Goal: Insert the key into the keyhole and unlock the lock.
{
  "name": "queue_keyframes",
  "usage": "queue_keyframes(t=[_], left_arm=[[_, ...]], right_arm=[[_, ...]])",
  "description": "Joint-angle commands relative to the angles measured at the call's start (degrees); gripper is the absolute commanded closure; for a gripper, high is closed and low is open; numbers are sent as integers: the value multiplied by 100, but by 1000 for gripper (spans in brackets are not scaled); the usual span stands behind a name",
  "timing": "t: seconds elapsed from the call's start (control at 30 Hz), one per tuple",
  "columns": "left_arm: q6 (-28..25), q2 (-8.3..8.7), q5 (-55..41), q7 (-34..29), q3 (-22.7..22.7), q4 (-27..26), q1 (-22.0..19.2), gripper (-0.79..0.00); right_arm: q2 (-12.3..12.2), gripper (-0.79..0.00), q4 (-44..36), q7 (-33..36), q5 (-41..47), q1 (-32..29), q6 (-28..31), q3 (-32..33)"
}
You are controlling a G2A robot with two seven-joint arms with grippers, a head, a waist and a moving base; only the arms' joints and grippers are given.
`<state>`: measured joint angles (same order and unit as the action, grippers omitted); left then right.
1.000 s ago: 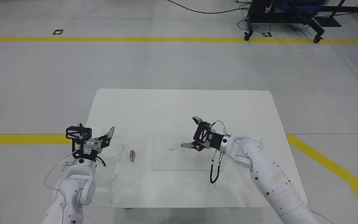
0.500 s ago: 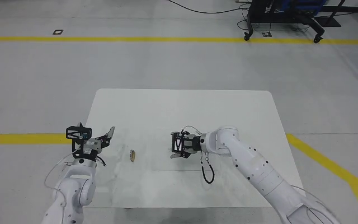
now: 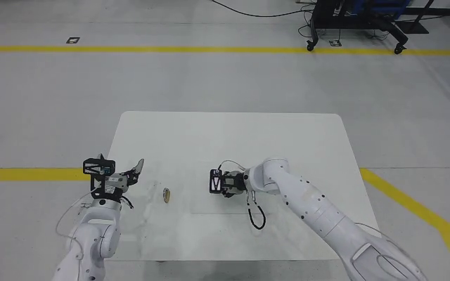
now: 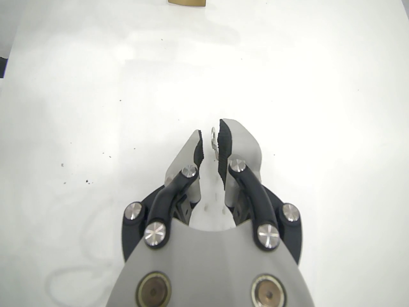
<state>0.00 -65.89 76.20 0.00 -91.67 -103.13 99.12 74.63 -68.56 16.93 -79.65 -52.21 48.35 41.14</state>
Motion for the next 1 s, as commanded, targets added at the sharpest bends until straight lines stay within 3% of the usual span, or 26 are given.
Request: queue_keyframes(t=[0.0,0.97], left_arm=[[0,0,0,0,0,0,0,-785],[0,0,0,0,0,0,0,-785]], right_arm=[[15,0,19,-10,4,35,-11,-23],[-166,0,-442,-622,-591,-330,-401,302]])
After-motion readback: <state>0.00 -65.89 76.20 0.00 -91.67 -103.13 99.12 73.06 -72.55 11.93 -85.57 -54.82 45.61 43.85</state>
